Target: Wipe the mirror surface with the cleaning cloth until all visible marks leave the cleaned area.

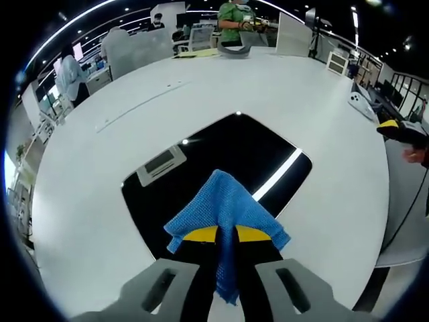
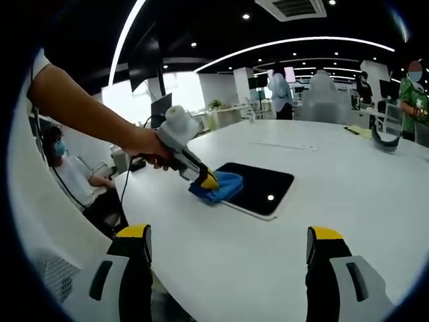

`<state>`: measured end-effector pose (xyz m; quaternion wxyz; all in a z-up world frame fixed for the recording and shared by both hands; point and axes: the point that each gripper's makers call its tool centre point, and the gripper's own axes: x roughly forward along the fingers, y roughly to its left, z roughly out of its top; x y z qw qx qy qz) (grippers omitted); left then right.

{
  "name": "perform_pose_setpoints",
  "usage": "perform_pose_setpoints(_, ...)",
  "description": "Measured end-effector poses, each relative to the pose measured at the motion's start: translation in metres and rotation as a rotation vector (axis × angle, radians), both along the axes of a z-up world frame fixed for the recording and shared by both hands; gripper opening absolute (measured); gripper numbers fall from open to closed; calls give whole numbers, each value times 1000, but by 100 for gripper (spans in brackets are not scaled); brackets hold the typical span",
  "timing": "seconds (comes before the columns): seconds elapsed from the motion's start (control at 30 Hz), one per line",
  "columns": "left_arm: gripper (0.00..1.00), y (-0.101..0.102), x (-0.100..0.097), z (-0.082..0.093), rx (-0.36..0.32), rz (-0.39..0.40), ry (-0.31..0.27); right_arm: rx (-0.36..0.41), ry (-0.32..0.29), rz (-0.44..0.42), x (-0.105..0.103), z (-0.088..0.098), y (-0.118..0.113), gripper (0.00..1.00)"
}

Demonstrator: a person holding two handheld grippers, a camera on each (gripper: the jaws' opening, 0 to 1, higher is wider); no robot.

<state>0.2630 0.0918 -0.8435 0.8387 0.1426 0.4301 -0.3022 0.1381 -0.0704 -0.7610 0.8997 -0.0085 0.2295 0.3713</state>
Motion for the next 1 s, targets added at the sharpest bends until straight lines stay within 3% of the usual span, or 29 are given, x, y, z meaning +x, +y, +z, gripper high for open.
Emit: perform_pose_setpoints(1.0, 7, -32, 2, -1, -9, -36, 30, 26, 15, -36, -1, -7, -9, 96)
